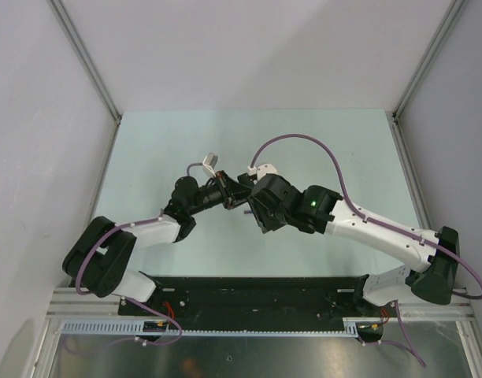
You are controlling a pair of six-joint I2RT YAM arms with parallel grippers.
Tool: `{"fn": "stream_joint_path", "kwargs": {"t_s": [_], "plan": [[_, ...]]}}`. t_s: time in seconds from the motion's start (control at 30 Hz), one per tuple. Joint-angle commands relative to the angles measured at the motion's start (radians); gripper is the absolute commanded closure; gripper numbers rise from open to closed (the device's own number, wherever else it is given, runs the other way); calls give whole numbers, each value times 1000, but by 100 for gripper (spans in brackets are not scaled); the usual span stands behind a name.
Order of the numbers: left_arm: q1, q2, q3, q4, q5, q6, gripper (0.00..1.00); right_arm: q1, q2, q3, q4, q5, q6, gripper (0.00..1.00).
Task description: Load the batteries into the remote control
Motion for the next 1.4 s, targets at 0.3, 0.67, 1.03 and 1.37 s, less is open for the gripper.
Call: {"fn": "stream_joint_path", "kwargs": {"t_s": [0.3, 0.67, 1.03, 1.37], "plan": [[-23, 15, 15, 82, 2, -27, 100, 0, 26, 61, -21, 27, -17, 77], [-23, 15, 18, 89, 3, -33, 100, 0, 14, 62, -25, 40, -10, 57], [-23, 21, 15, 95, 2, -33, 100, 0, 12, 73, -35, 54, -5, 47], [-23, 32, 15, 98, 0, -33, 100, 2, 3, 82, -30, 65, 1, 36]]}}
